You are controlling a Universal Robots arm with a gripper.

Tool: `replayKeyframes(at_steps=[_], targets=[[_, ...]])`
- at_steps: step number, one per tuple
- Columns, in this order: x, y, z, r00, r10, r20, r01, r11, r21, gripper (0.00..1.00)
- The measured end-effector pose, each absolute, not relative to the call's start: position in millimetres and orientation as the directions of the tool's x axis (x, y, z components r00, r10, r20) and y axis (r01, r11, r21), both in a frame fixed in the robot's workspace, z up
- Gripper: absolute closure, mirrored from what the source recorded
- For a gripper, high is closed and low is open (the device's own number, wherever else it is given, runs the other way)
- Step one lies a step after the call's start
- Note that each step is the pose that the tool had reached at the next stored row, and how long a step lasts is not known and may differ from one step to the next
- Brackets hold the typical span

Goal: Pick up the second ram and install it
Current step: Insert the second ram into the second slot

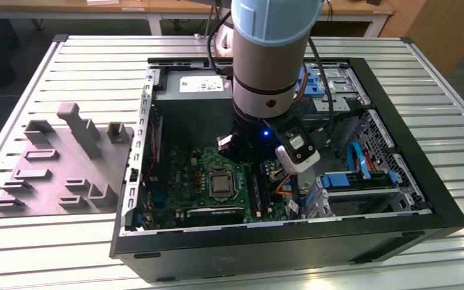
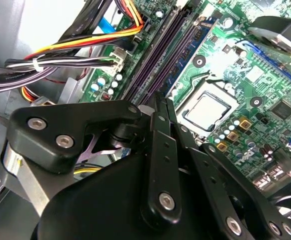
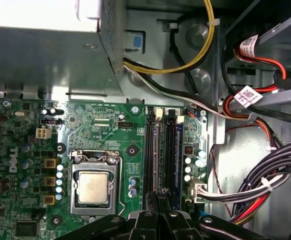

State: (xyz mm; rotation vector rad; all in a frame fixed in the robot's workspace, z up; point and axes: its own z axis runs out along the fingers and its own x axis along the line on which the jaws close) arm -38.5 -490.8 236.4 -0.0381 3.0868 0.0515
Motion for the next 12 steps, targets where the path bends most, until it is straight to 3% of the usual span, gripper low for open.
replayKeyframes(at_steps=[12], targets=[[-38.5,-490.1,232.7,-0.998,-0.024,-0.054,-0.026,0.999,0.034,0.89]])
